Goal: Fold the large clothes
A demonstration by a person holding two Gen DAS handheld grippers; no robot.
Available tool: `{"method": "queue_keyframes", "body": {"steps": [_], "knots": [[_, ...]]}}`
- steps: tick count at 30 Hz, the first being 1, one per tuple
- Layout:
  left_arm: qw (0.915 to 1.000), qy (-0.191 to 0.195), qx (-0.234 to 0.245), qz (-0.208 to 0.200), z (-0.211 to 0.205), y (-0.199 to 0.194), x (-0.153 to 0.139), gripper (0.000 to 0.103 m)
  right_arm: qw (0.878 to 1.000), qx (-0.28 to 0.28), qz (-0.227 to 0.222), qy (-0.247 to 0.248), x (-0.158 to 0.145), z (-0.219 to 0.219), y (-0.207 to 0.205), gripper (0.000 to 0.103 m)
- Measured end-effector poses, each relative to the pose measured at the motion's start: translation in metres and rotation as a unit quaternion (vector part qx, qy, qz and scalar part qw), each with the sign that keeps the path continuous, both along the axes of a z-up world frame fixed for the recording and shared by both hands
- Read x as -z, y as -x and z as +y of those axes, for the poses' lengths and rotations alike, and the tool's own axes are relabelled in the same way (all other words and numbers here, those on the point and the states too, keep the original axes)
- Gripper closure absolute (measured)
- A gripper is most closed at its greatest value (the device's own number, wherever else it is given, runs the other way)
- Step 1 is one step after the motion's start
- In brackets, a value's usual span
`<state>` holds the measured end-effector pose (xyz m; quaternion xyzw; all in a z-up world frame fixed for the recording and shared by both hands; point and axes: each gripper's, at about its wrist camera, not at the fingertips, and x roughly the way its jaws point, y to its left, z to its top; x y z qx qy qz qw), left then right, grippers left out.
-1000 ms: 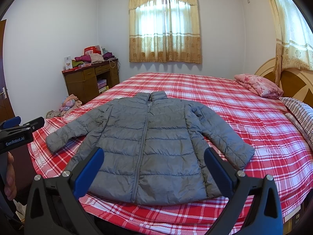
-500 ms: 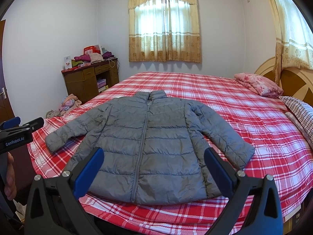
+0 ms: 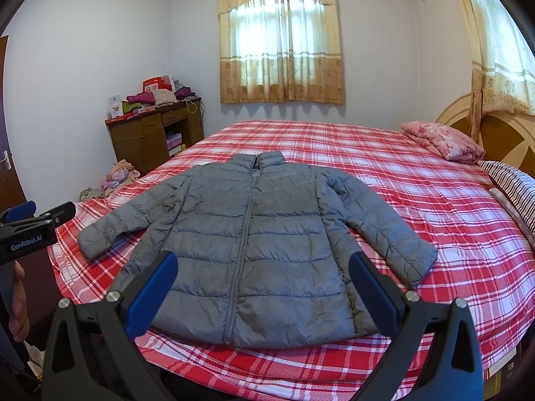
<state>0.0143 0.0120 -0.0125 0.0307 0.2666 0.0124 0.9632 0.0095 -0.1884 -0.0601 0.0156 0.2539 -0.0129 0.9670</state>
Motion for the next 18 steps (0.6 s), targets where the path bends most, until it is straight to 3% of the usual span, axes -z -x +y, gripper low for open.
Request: {"method": "queue_keyframes", "body": {"steps": [5,13,18], "knots": [[0.9998,-0.005,0.016,0.012,-0.004,-0.011,0.009,0.001,1.000,-0.004,0.013,-0.020,0.010,-0.022,-0.015,0.000],[0.9973,-0.045,0.033,0.047,-0.023,-0.062,0.047,0.001,0.991,0.104,0.055,-0.063,0.050,-0.121,-0.050,0.000],[0.9949,-0.061,0.036,0.072,-0.034,-0.111,0.071,0.001,0.974,0.176,0.096,-0.102,0.086,-0.196,-0.075,0.000]]}}
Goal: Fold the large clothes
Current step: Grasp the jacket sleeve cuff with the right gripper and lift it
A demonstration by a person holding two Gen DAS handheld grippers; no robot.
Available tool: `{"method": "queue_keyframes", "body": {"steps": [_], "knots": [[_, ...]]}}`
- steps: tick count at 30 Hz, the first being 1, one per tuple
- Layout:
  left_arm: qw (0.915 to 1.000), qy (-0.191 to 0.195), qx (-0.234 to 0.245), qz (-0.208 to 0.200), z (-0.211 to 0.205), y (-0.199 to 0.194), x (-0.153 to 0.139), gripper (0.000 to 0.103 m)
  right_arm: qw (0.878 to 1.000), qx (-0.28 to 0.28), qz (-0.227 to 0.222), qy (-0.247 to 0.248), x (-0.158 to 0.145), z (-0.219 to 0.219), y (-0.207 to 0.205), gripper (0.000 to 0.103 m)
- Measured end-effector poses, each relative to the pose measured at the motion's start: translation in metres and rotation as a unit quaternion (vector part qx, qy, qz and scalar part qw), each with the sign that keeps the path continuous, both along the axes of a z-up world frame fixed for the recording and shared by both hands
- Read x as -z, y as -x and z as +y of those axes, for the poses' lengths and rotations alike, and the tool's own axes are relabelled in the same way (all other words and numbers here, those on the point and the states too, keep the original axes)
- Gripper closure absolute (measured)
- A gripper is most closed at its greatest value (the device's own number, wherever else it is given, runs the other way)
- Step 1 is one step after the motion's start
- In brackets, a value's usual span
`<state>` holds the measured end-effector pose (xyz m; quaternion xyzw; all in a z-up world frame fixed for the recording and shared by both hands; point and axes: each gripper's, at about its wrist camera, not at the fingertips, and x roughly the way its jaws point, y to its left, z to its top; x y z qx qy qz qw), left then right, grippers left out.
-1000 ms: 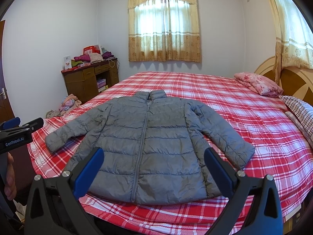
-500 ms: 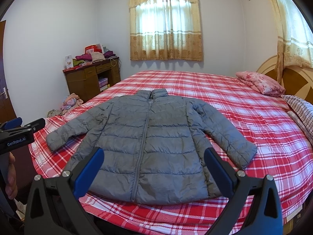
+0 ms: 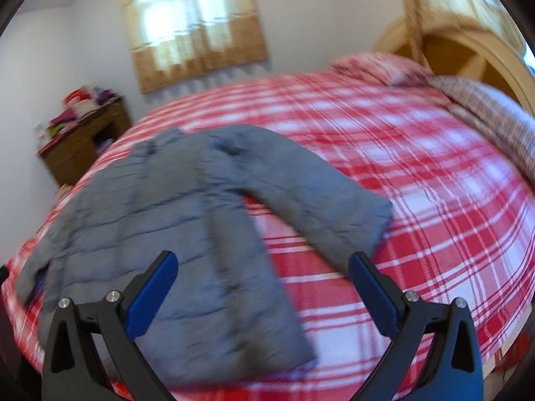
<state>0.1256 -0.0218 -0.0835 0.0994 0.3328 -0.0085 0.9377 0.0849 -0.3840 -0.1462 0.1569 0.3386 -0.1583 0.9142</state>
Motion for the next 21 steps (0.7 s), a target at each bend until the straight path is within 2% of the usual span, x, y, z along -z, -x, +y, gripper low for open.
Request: {"method": "queue_keyframes", "body": {"steps": [6,8,11,12,14,16,17,21], "knots": [[0.9995,0.000,-0.019,0.026,-0.006,-0.061,0.023,0.001,0.996,0.073,0.039,-0.027,0.032,-0.069,-0.031,0.008],[0.9992,-0.007,-0.027,0.029,-0.009,-0.082,0.028,0.001,0.993,0.092,0.055,-0.043,0.044,-0.086,-0.039,0.015],[0.9991,-0.023,-0.031,0.018,-0.012,-0.107,0.033,0.001,0.991,0.095,0.065,-0.061,0.055,-0.099,-0.046,0.022],[0.9987,-0.034,-0.035,0.016,-0.014,-0.119,0.037,0.001,0.992,0.091,0.067,-0.060,0.057,-0.099,-0.048,0.031],[0.9979,-0.043,-0.042,0.021,-0.013,-0.137,0.043,0.001,0.993,0.083,0.068,-0.045,0.057,-0.098,-0.048,0.062],[0.9973,-0.047,-0.049,0.029,-0.011,-0.153,0.051,0.001,0.993,0.081,0.065,-0.050,0.058,-0.106,-0.049,0.076],[0.9969,-0.051,-0.051,0.032,-0.010,-0.160,0.054,0.001,0.993,0.085,0.063,-0.047,0.059,-0.116,-0.051,0.080],[0.9944,-0.075,-0.062,0.040,-0.004,-0.183,0.070,0.001,0.991,0.110,0.067,-0.024,0.056,-0.141,-0.053,0.083]]}}
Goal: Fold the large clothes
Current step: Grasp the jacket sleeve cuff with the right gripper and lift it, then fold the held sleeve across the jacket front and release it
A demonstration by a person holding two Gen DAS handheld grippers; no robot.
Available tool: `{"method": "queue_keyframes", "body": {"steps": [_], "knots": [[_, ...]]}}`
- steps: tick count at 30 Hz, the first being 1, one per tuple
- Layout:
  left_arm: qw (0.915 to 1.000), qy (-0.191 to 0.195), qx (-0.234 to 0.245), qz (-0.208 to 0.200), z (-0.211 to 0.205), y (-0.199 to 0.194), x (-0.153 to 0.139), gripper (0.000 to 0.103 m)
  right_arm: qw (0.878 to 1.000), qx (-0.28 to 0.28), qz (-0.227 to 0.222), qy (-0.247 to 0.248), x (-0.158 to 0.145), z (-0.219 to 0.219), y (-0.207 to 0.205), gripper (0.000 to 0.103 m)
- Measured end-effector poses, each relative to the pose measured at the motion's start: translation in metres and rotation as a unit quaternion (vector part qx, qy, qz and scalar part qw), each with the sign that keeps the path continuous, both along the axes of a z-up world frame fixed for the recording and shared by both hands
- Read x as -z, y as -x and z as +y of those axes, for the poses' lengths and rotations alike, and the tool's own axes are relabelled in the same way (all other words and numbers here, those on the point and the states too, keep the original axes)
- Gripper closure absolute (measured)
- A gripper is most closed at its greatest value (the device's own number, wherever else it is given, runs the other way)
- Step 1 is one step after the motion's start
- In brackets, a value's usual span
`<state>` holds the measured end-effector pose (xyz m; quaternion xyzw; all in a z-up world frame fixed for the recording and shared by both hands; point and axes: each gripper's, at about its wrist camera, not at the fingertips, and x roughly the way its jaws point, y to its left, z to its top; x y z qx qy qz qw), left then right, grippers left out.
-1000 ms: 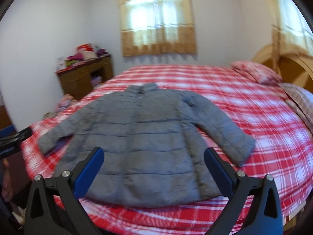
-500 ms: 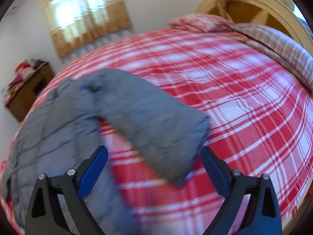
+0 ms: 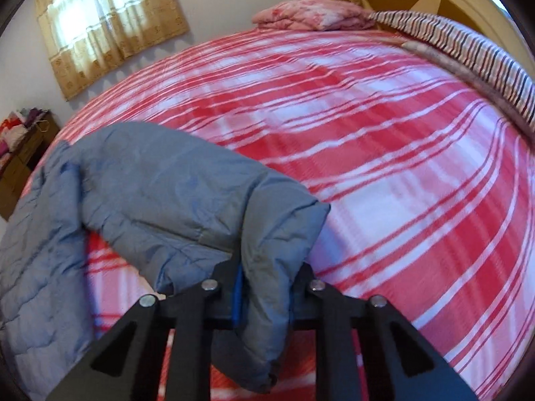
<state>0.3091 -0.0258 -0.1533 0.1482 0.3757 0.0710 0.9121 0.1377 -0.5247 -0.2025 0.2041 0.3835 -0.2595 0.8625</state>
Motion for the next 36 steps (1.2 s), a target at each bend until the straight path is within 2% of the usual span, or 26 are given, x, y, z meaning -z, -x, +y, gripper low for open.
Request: {"method": "queue_keyframes", "body": {"steps": [2,6,10,15,20,26,32,34,36], "knots": [[1.0000,-0.004,-0.002,0.007,0.003,-0.006,0.005,0.001,1.000,0.001,0.006,0.015,-0.005,-0.005,-0.005,0.084],[0.9996,0.020,0.001,0.020,0.006,-0.013,0.006,0.001,0.998,-0.006,0.007,0.055,-0.024,0.001,-0.022,0.085],[0.9996,0.023,0.013,0.010,0.000,-0.013,-0.004,0.001,0.994,-0.034,-0.020,0.099,-0.058,0.024,-0.046,0.086],[0.9994,0.025,0.025,-0.004,-0.010,-0.010,-0.017,0.001,0.982,-0.096,-0.056,0.152,-0.093,0.080,-0.083,0.086],[0.9993,0.020,0.020,-0.025,-0.009,-0.014,-0.027,0.001,0.967,-0.154,-0.085,0.184,-0.105,0.136,-0.115,0.086],[0.9995,0.021,-0.008,-0.023,0.010,-0.029,-0.023,0.001,0.946,-0.231,-0.092,0.208,-0.094,0.203,-0.153,0.086],[0.9994,0.017,-0.027,-0.015,0.028,-0.033,-0.015,0.001,0.931,-0.292,-0.065,0.210,-0.053,0.254,-0.186,0.086],[0.9993,0.010,-0.034,-0.014,0.034,-0.032,-0.013,0.001,0.927,-0.307,-0.051,0.208,-0.039,0.264,-0.192,0.082],[0.9989,0.006,-0.045,-0.013,0.042,-0.031,-0.013,0.001,0.923,-0.316,-0.042,0.216,-0.029,0.273,-0.195,0.073]]}}
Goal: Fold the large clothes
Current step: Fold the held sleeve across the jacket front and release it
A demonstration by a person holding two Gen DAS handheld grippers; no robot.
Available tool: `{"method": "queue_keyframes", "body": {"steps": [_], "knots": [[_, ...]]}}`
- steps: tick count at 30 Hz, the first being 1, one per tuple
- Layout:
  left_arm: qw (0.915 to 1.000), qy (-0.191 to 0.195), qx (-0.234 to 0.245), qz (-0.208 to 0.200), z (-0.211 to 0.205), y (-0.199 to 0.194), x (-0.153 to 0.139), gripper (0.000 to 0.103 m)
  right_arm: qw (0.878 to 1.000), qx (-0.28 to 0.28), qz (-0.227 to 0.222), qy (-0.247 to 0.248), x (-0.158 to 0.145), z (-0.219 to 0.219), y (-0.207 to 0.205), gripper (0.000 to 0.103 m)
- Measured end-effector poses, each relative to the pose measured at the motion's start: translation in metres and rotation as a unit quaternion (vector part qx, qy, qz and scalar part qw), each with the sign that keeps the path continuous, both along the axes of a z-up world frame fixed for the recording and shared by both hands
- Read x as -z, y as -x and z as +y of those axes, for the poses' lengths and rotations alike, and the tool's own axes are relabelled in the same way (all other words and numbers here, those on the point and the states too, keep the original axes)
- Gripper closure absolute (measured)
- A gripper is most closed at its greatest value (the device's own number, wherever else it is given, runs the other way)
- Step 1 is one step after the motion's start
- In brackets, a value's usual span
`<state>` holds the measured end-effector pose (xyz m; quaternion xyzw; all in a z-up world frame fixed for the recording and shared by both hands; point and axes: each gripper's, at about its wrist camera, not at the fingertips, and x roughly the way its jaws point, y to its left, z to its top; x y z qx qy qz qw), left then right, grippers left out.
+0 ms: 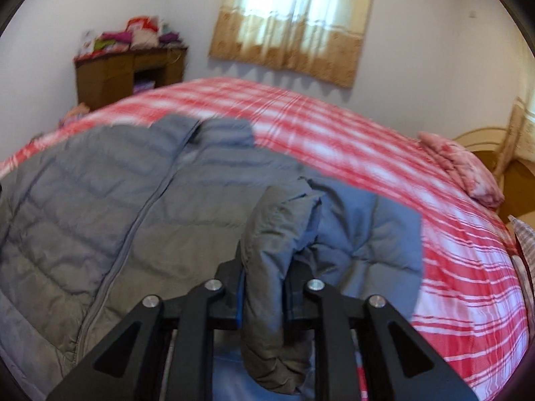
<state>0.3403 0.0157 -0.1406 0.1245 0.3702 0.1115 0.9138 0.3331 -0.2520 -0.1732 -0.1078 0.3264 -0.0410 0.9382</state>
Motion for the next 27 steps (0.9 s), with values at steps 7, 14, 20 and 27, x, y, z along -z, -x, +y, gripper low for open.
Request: {"method": "queue_keyframes", "body": {"steps": [7,14,20,27], "knots": [[0.9988,0.008,-0.047,-0.010,0.020,0.005,-0.010,0.001,0.997,-0.076,-0.001,-0.001,-0.009,0.039,0.022,0.046],[0.9986,0.029,-0.029,-0.033,-0.011,0.015,-0.034,0.001,0.993,-0.111,-0.007,-0.043,-0.022,0.030,0.057,0.047],[0.9974,0.041,0.045,-0.037,-0.087,0.008,-0.045,0.001,0.998,0.014,-0.021,-0.054,-0.015,-0.045,0.074,0.045],[0.9847,0.094,0.147,0.008,-0.212,-0.016,-0.029,0.001,0.992,0.116,-0.006,-0.051,0.014,-0.111,0.075,0.034]]}}
